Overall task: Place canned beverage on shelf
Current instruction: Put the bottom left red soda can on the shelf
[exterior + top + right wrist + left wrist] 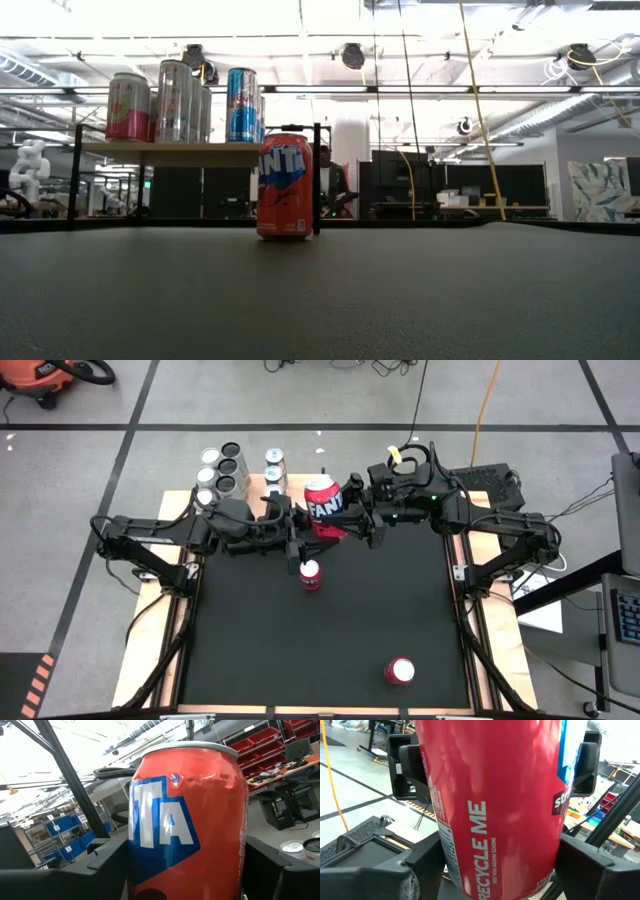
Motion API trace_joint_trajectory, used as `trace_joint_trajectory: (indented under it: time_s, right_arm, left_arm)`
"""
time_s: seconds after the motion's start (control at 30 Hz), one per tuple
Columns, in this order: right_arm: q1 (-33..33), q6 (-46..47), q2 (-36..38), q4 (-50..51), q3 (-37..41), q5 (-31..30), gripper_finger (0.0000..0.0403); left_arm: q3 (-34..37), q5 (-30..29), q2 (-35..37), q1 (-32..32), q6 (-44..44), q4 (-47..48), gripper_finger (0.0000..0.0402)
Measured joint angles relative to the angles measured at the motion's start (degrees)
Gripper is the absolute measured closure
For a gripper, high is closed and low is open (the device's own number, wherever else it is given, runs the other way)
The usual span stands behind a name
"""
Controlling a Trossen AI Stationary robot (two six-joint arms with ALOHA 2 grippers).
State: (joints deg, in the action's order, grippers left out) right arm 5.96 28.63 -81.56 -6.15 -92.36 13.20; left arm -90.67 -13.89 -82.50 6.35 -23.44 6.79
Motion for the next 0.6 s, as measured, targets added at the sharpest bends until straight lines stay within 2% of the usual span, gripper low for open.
trace_joint_trajectory:
  time_s: [0.17, 0.43, 0.6]
  right_arm:
    - [0.0, -0.4, 0.0, 0.4, 0.0, 0.0, 0.0126]
    - [0.0, -3.6, 0.0, 0.6, 0.0, -0.3, 0.0126]
    - [0.0, -4.7, 0.0, 0.6, 0.0, -1.7, 0.0126]
  left_arm:
    - [0.0, -0.4, 0.0, 0.0, -1.6, 0.0, 0.0101]
    - [0.0, -3.7, 0.0, 0.4, -6.8, -0.7, 0.0035]
    - [0.0, -3.5, 0.0, 0.4, -6.3, -0.5, 0.0029]
